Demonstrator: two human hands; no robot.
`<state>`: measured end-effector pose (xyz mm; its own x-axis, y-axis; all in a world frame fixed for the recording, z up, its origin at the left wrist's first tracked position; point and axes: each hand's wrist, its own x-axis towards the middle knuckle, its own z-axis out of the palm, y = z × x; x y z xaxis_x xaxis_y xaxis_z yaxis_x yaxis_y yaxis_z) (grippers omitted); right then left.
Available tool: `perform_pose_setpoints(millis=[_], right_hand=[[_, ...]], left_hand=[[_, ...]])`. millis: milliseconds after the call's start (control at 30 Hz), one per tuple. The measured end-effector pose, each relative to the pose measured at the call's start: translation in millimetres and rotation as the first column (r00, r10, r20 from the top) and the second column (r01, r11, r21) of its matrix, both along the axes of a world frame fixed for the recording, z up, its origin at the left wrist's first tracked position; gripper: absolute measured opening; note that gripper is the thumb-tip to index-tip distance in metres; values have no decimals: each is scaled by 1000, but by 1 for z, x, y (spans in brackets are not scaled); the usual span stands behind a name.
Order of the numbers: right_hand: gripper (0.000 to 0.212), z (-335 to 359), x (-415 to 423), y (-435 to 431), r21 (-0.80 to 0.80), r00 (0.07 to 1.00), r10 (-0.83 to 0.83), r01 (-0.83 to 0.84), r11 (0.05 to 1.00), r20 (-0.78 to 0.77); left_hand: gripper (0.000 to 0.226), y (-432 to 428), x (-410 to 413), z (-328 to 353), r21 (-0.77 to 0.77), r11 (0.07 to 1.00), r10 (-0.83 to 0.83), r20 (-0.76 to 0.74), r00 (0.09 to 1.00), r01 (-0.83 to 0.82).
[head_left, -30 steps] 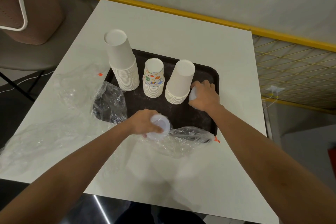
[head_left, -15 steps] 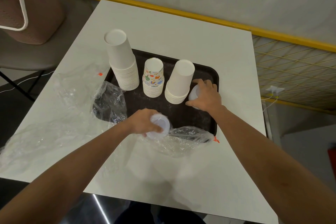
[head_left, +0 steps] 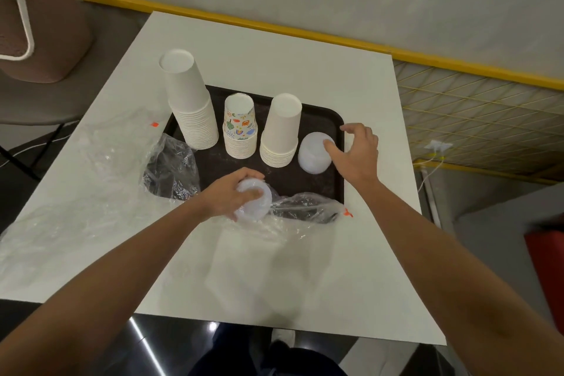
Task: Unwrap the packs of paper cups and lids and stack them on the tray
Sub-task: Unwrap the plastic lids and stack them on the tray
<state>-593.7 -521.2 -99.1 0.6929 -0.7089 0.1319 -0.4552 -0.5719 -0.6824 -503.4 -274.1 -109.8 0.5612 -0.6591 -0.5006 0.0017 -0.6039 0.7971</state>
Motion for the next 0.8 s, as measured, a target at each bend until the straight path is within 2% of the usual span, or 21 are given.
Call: perform_pose_setpoints(millis=[67, 133, 233, 367, 433, 533, 667, 733, 800], right_hand=[[22, 7, -11, 3, 47, 997, -23, 20, 999, 77], [11, 12, -21, 6, 172, 995, -26, 10, 985, 93], [16, 14, -39, 10, 277, 997, 72, -77, 958, 27], [29, 14, -59, 17, 350, 987, 154, -156, 923, 35], [28, 13, -66, 20, 336, 983, 175, -181, 924, 47], [13, 11, -72, 25, 316, 981, 168, -192, 929, 101], [1, 10, -74, 32, 201, 973, 206, -224, 954, 107], [3, 10, -73, 34, 93, 982, 127, -140, 986, 138], [11, 11, -74, 37, 91, 979, -49, 31, 995, 199]], left_hand=[[27, 2, -5, 1, -32, 998, 52, -9, 999, -52], [24, 3, -9, 1, -63, 991, 120, -17, 993, -121], [22, 1, -18, 4, -89, 974, 210, -2, 978, -209], [21, -3, -27, 9, -91, 936, 340, -17, 940, -340], [20, -5, -33, 12, -93, 917, 385, -34, 922, -387], [18, -7, -39, 14, -100, 887, 446, -77, 892, -452], [17, -10, -45, 17, -157, 836, 487, -231, 842, -526], [20, -9, -48, 18, -187, 802, 503, -303, 809, -568], [29, -9, -48, 18, -170, 734, 566, -380, 732, -657]])
